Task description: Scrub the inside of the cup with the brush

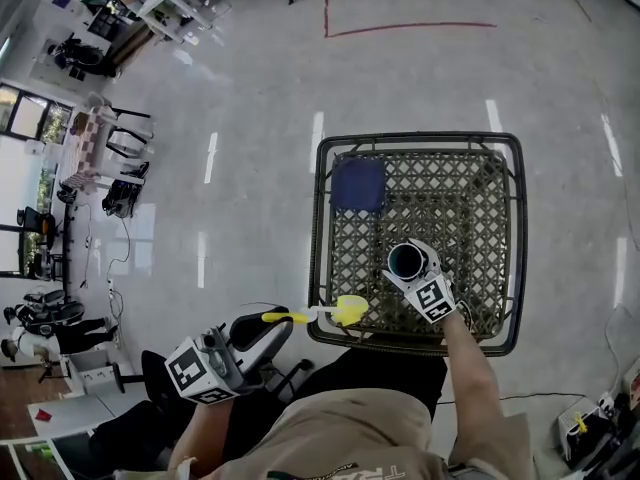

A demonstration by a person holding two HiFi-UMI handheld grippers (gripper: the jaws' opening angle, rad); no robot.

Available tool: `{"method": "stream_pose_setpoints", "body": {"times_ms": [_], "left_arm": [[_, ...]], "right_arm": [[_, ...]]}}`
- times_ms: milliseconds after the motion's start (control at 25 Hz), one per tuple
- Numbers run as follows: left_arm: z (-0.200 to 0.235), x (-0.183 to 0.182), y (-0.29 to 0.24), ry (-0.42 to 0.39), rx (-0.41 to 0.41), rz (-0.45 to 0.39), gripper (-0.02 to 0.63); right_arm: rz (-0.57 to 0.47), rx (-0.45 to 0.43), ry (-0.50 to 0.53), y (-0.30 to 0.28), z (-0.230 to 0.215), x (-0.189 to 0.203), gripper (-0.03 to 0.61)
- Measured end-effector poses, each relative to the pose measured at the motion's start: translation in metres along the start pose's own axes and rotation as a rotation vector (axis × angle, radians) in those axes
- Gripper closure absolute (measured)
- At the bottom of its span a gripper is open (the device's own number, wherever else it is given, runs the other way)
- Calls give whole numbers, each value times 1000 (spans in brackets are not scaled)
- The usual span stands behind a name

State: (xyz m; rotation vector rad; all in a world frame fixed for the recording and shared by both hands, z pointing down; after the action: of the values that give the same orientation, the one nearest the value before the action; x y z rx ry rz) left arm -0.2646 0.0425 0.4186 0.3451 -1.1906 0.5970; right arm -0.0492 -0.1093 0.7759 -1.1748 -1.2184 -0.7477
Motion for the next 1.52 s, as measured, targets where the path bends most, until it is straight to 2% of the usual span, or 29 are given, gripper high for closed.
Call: {"method": "stream_pose_setpoints", "body": {"times_ms": [200, 360, 520, 640, 760, 960, 1080, 1120, 1200, 1240, 1360, 1520], "left_arm": [[1, -3, -4, 5, 7, -2, 557], [0, -1, -2, 4, 3, -27, 557], [-3, 0, -2, 10, 15, -56, 557], [-3, -4, 2, 2, 21, -85, 557], [-2, 0, 7, -26, 21, -80, 557], [1, 7, 15, -24, 29, -91, 557], [1, 10, 6, -19, 49, -122, 557], [-1, 9, 1, -25, 56, -137, 557], [-7, 4, -10, -49, 68, -156, 557], [-11, 1, -15, -63, 74, -158, 557], [-24, -7, -25, -87, 90, -175, 557], [-33, -19, -37, -131, 96, -195, 557]], "right_arm": [[55, -17, 15, 2, -2, 5, 179], [99, 21, 41, 7, -3, 10, 175], [167, 44, -5, 30, 1, 14, 166], [219, 59, -80, 50, 6, 15, 167], [234, 89, -124, 84, 22, 3, 167], [124, 121, -133, 132, 48, -66, 170], [75, 116, -85, 158, 57, -117, 194], [49, 130, -66, 167, 56, -134, 252], [-21, 171, -32, 185, 54, -170, 412], [-59, 188, -22, 194, 53, -187, 464], [-146, 193, -40, 214, 47, -234, 534], [-280, 102, -97, 226, 35, -312, 560]]}}
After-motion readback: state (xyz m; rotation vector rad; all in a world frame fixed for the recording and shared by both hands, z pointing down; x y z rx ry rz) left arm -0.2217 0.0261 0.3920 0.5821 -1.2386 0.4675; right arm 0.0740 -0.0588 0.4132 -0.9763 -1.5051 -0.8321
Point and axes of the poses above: the fingertips, and each gripper's own axes: y backward along the fingers, z to its left, x out of its underside, the point moved 10 cm from there along y, backward along the fingers, and after that the axes turned 5 degrees about -z, right-handed, at the moved point
